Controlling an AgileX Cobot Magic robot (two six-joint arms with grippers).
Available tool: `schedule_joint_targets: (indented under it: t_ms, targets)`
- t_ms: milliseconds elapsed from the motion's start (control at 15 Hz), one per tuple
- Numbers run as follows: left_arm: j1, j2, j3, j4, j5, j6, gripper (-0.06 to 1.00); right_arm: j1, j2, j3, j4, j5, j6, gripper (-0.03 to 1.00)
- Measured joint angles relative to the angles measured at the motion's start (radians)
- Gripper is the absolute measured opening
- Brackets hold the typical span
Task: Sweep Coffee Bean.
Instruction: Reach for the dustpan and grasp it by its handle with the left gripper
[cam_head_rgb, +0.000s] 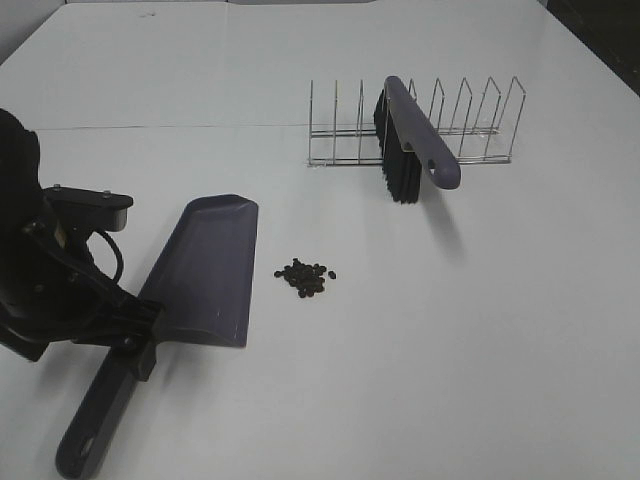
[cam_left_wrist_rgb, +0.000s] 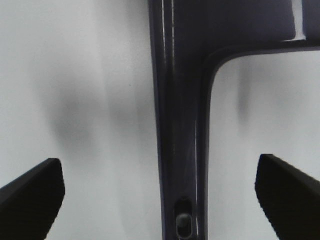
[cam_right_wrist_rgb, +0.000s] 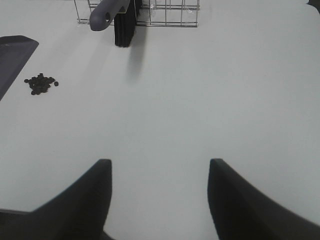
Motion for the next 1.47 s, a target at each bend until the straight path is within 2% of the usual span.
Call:
schedule_joint_targets:
  t_ms: [200, 267, 667, 1000, 1267, 1467]
  targets:
    - [0.0, 0.048, 0.0, -0.004, -0.055, -0.015, 0.93, 0.0, 0.0, 0.0, 0.0, 0.0, 0.0, 0.47]
    - [0.0, 0.076, -0.001, -0.017, -0.094, -0.018, 0.9, 0.0, 0.0, 0.0, 0.0, 0.0, 0.0, 0.47]
    - [0.0, 0.114, -0.001, -0.037, -0.156, -0.002, 0.81, 0.0, 0.0, 0.0, 0.0, 0.0, 0.0, 0.47]
    - [0.0, 0.124, -0.013, -0.073, -0.154, -0.002, 0.65, 0.0, 0.0, 0.0, 0.001, 0.0, 0.0, 0.47]
    - [0.0, 0.126, -0.019, -0.077, -0.149, 0.006, 0.58, 0.0, 0.0, 0.0, 0.002, 0.0, 0.0, 0.47]
    - [0.0, 0.171, -0.072, -0.08, -0.104, 0.037, 0.53, 0.0, 0.0, 0.0, 0.003, 0.0, 0.0, 0.47]
